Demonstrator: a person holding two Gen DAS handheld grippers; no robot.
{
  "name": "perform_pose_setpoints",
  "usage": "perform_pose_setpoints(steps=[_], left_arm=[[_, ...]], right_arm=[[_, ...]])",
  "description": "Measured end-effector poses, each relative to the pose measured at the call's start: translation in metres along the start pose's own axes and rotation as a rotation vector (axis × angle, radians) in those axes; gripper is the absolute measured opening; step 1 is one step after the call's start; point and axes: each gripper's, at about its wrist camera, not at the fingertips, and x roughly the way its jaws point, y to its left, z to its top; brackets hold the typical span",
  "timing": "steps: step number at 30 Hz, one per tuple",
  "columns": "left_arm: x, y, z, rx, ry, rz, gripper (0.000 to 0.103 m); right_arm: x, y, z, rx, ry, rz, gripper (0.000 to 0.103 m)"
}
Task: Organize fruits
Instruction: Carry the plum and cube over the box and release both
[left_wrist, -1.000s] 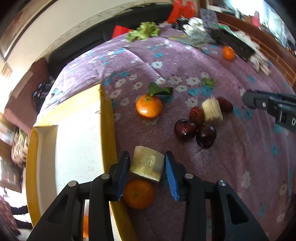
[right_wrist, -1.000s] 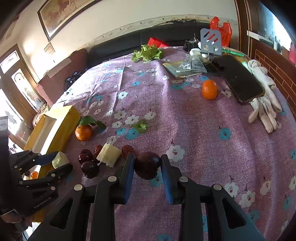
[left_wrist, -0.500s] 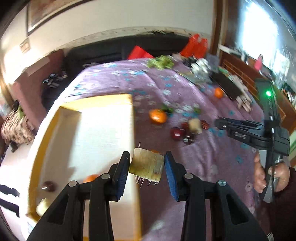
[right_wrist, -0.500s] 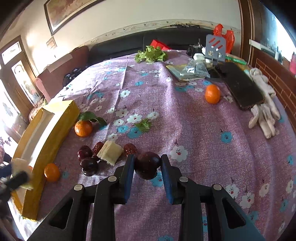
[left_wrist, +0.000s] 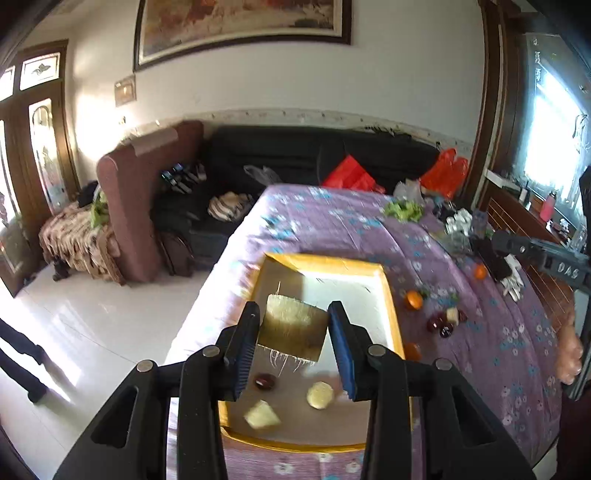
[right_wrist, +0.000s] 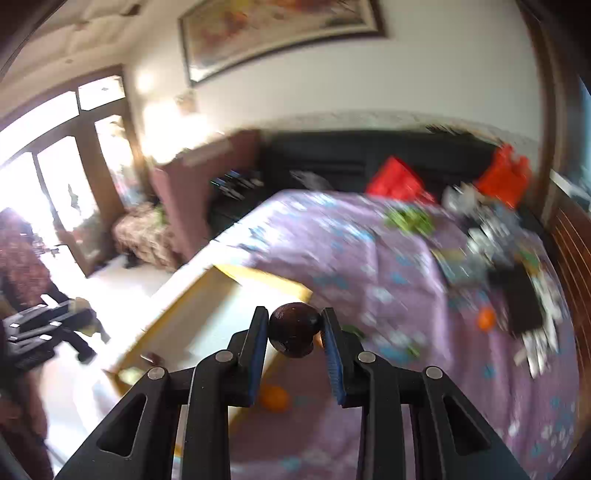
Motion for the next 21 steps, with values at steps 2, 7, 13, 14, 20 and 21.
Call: perform_pose_setpoints(steps=[2, 7, 13, 14, 20, 21], left_arm=[[-0.012, 0.013, 0.015, 0.01, -0.021, 0.012, 0.038], [-0.007, 0.035, 0.033, 0.04, -0.03, 0.077, 0.038], [0.057, 0.049, 0.001, -0.032, 0.093, 0.041, 0.038], [0.071, 0.051, -0.006, -0.045, 0.116, 0.035, 0.038], [0.136, 0.044, -0.042, -0.082, 0.224, 0.032, 0.038], [0.143, 0.042, -0.047, -0.085, 0.238, 0.029, 0.038]], right_arm=[[-0.009, 0.025, 0.026, -0.023, -0.019, 0.07, 0.032], [-0.005, 0.066, 0.064, -0.007, 0.002, 0.261, 0.032], [0.078, 0.099, 0.01, -0.004, 0.173, 0.27, 0.032], [0.093, 0.102, -0.004, -0.012, 0.205, 0.244, 0.032], [0.166, 0.099, -0.063, -0.047, 0.355, 0.138, 0.032], [0.174, 0.098, -0.066, -0.045, 0.371, 0.135, 0.032]])
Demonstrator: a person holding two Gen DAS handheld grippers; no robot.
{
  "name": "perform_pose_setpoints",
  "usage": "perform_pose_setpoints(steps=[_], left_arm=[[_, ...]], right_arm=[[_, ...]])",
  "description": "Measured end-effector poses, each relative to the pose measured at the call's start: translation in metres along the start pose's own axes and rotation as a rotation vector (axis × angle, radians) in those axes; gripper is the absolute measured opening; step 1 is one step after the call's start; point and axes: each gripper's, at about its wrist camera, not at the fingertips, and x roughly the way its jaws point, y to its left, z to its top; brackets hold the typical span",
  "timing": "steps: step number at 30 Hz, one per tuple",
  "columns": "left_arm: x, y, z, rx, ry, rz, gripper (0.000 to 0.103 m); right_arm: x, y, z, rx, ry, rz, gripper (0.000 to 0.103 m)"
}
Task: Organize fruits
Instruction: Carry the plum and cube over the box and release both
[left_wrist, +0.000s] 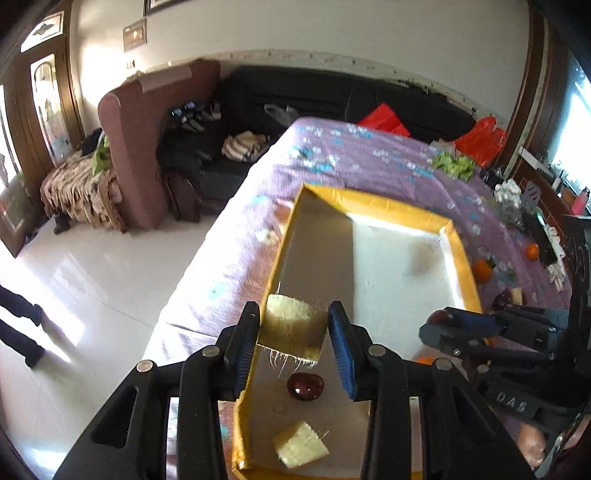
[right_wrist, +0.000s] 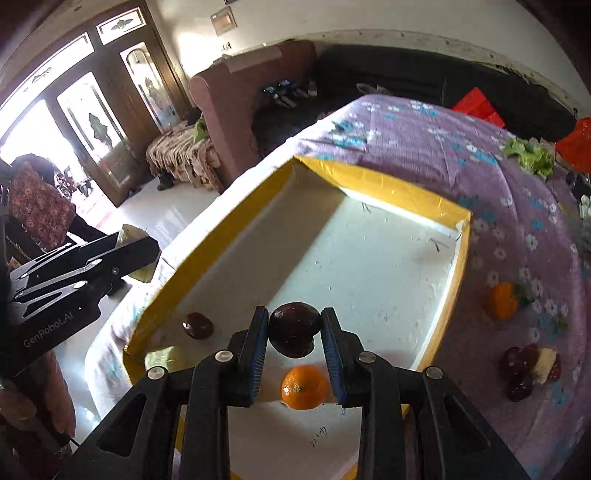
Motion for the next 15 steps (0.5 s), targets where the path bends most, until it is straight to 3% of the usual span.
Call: perform_pose_setpoints(steps=[8, 12, 15], left_arm=[[0.044, -0.005, -0.003, -0.033, 0.094, 0.006, 0.04], [0.038, -0.002, 0.001, -0.058, 0.09, -0.032, 0.066], [0.017, -0.005, 0.004, -0.057, 0.049, 0.006, 0.07]], right_arm=[[0.04, -0.008, -0.008, 0.033, 0.079, -0.012, 0.033], [0.033, -0.003, -0.007, 0.016, 0.063, -0.003, 0.035], [0.019, -0.002, -0.005, 0.013, 0.038, 0.014, 0.036]])
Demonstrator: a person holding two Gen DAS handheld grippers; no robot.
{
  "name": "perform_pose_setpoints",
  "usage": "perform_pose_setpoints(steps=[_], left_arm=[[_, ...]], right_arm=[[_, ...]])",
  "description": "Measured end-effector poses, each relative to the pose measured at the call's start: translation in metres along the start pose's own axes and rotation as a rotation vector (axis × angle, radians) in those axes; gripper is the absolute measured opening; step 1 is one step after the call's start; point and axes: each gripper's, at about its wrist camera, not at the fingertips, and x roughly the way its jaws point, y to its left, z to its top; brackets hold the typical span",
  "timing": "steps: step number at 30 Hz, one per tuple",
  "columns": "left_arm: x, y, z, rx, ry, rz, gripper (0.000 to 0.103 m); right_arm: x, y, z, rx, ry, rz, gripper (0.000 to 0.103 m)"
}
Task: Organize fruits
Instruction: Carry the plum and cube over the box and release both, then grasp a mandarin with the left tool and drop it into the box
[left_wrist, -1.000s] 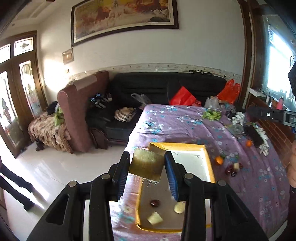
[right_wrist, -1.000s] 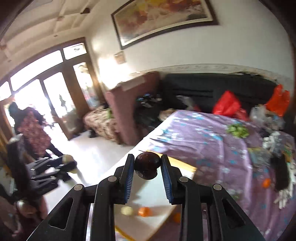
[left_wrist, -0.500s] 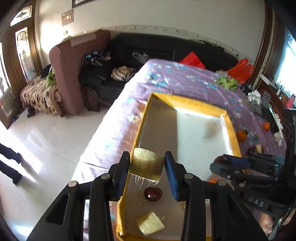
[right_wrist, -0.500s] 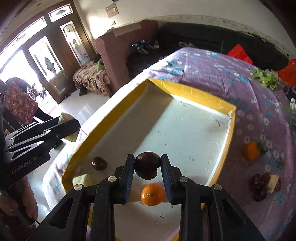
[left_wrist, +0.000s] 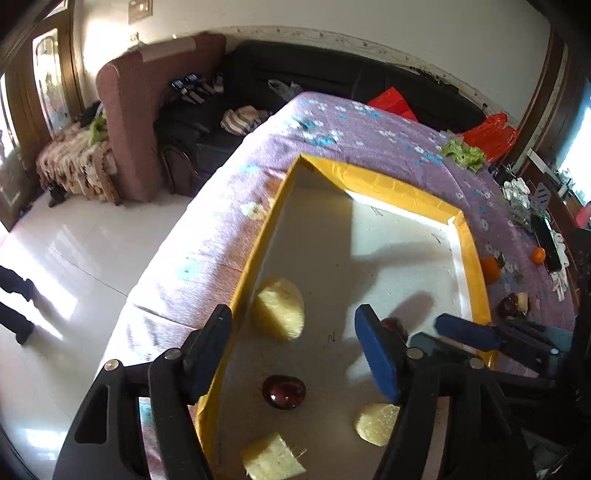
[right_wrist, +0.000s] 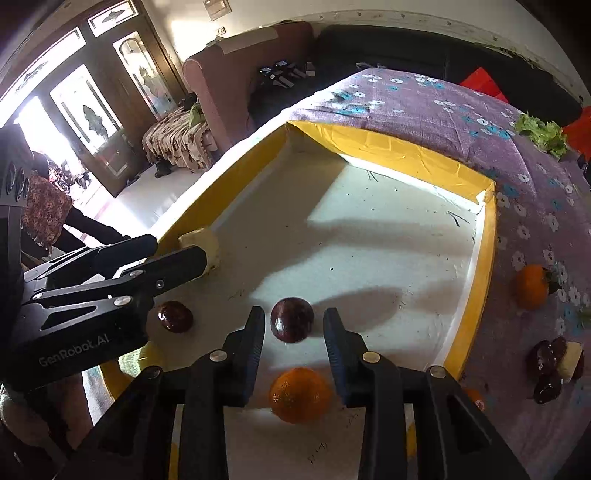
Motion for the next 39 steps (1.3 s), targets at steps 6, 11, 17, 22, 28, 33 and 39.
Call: perform_pose_setpoints(steps=[6, 11, 17, 22, 28, 33, 39], left_arm=[[-0.053, -0.018, -0.002, 0.019, -0.1, -0.028, 0.082], [-0.079, -0.061, -0.017, 0.078, -0.153, -0.084, 0.084], [-0.082, -0.121, -0.034, 0.228, -0.161, -0.098, 0.084], [-0.074, -0.158, -0.046, 0.294, -0.126, -0.116, 0.084], [-0.061, -0.189, -0.051, 0.378, -0.111, -0.155, 0.084], [-0.032, -0.212, -0.052, 0.429, -0.045, -0.195, 0.079], [0.006, -0.235, -0.052, 0.527, 0.004, -0.107, 0.074]], right_arm=[[-0.059, -0.03, -0.003, 0.03, -0.119, -0.026, 0.047], [-0.113, -0.091, -0.024, 0.12, -0.205, -0.132, 0.054], [-0.147, -0.168, -0.06, 0.279, -0.229, -0.212, 0.054], [-0.145, -0.209, -0.083, 0.379, -0.208, -0.223, 0.054], [-0.13, -0.219, -0.088, 0.412, -0.192, -0.149, 0.054], [-0.117, -0.212, -0.086, 0.389, -0.199, -0.105, 0.054], [-0.112, -0.221, -0.091, 0.412, -0.206, -0.092, 0.054]])
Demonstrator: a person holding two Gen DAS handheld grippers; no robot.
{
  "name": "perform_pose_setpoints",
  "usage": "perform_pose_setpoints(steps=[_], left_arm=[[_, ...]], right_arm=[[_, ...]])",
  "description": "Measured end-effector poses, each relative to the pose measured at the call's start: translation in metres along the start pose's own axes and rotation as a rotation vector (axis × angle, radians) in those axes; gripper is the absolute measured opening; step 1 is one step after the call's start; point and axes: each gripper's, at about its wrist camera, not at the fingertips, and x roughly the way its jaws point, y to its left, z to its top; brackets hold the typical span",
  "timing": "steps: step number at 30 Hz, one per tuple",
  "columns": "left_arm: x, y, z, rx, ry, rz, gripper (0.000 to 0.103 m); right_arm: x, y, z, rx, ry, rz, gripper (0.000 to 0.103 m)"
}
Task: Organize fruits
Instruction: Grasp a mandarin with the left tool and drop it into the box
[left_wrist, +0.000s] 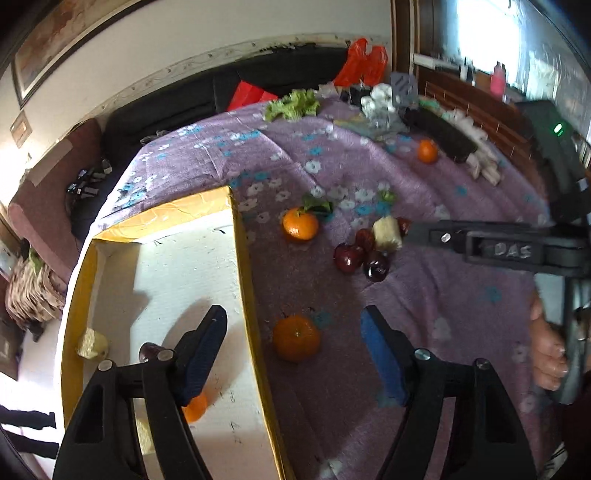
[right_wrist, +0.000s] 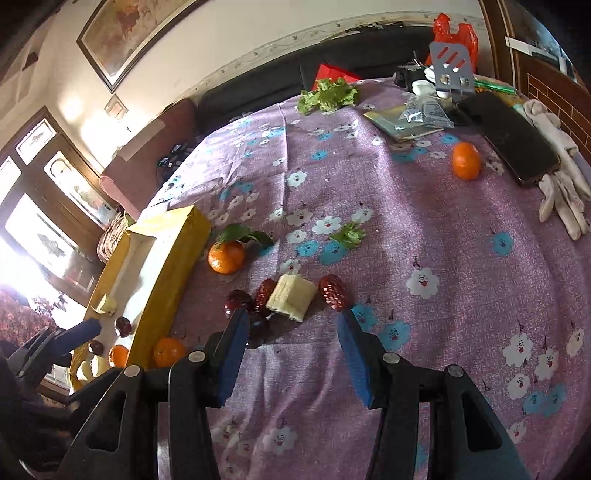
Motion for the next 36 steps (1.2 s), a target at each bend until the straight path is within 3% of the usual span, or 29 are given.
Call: perform_pose_setpoints(steps=[5, 6, 8, 12, 22, 25, 26, 27, 32, 36], left_arm=[[0.037, -0.007, -0.005, 0.064, 0.117, 0.074, 0.072], [0.043, -0.007, -0.008, 0.068, 0.141, 0.086, 0.058], [0.052, -0.001, -0.013, 0.05, 0.171, 0.106, 0.041], [0.049, 0.015, -0.017, -0.04, 0.152, 0.028, 0.04], [0.028, 0.019, -0.02, -0.131, 0.104, -0.006, 0.037], [0.008, 0.024, -0.024, -0.173, 0.066, -0.026, 0.029], [0.0, 0.026, -0.025, -0.183, 0.051, -0.004, 0.019], [-0.006, 0.029, -0.026, -0.19, 0.037, 0.002, 0.013], [-0.037, 0.045, -0.035, -0.251, -0.027, -0.043, 0.013], [-0.042, 0.053, -0.048, -0.251, -0.024, -0.036, 0.014]], right_arm=[[0.002, -0.01, -0.002, 0.017, 0.004, 0.015, 0.054], [0.001, -0.011, -0.002, 0.018, 0.003, 0.017, 0.054], [0.0, -0.012, -0.002, 0.018, 0.0, 0.021, 0.054], [0.0, -0.012, -0.004, 0.012, 0.003, 0.03, 0.054], [0.01, -0.007, -0.008, -0.027, 0.027, 0.016, 0.054], [0.012, -0.003, -0.009, -0.037, 0.032, 0.007, 0.054], [0.011, 0.0, -0.008, -0.044, 0.032, 0.007, 0.054], [0.009, 0.004, -0.005, -0.053, 0.03, 0.015, 0.054], [0.018, 0.04, 0.023, -0.119, 0.037, 0.032, 0.054], [0.051, 0.069, 0.045, -0.172, 0.061, -0.026, 0.054]])
